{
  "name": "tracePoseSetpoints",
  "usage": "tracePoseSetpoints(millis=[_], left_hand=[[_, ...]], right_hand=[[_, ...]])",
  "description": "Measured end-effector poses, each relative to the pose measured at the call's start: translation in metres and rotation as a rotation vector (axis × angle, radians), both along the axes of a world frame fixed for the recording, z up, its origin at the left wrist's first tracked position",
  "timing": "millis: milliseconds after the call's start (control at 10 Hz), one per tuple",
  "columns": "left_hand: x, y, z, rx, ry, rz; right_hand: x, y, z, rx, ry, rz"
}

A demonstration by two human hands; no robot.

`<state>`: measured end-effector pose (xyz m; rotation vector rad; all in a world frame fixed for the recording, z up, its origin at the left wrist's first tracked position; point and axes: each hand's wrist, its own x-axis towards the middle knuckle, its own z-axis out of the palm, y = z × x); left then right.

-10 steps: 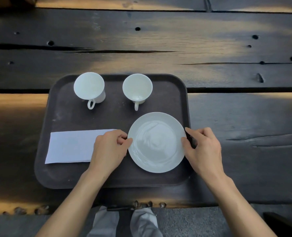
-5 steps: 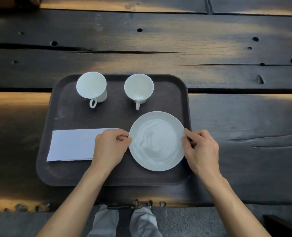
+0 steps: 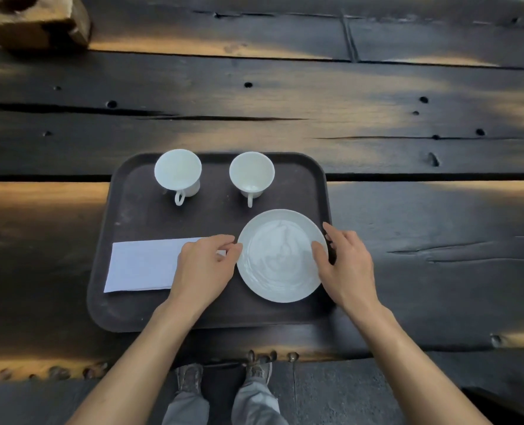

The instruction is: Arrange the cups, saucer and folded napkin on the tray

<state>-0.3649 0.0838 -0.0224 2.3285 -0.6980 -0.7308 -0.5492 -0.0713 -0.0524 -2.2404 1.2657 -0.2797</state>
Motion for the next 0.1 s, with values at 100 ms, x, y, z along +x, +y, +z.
tracePoseSetpoints(millis=[100], left_hand=[[0.008, 0.0127, 0.0287, -0.13, -0.108, 0.003]], right_hand=[[0.0185, 0.0105, 0.0269, -0.106, -0.08, 0.044]])
